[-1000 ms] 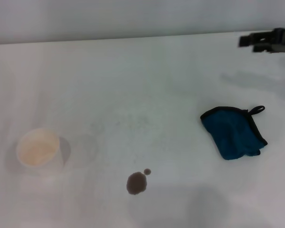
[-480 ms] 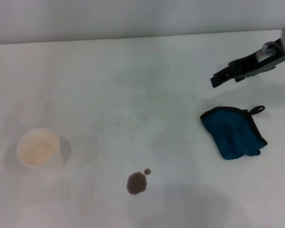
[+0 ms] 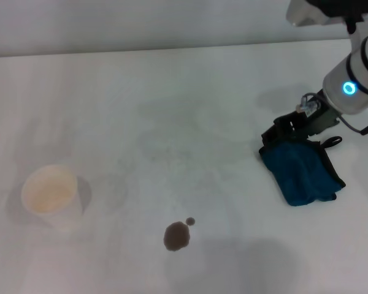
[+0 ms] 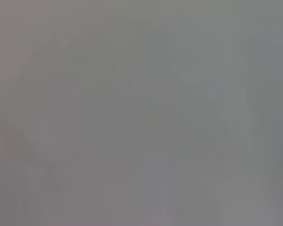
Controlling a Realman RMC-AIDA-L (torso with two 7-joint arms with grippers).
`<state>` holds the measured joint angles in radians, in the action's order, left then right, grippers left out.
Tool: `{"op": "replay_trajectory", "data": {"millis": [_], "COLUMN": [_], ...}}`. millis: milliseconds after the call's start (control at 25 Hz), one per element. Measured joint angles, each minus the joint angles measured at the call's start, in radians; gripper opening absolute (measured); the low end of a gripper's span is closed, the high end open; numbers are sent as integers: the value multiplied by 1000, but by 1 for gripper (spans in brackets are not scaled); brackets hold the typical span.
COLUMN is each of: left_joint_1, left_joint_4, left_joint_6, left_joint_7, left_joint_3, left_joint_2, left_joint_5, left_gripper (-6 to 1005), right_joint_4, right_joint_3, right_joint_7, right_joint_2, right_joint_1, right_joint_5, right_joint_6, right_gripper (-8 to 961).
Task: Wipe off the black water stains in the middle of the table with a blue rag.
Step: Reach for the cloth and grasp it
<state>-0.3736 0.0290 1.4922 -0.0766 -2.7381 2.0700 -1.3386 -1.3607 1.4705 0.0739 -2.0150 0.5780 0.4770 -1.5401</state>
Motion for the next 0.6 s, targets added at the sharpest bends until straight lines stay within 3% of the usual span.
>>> {"op": "replay_trajectory", "data": {"millis": [600], "left_joint_1": [-39], "left_joint_4": [29], "left_joint_6": [-17], "left_joint_7": [0], "left_joint_3": [0], "left_joint_2": [-1], "left_joint_5": [-5], "left_gripper": [881], "right_joint_4": [217], "right_joint_3": [60], "right_joint_7": [70], "right_joint_2": [-3], "right_joint_1": [52], "right_joint_5": [-71], "right_joint_6": [42], "right_gripper": [696]}}
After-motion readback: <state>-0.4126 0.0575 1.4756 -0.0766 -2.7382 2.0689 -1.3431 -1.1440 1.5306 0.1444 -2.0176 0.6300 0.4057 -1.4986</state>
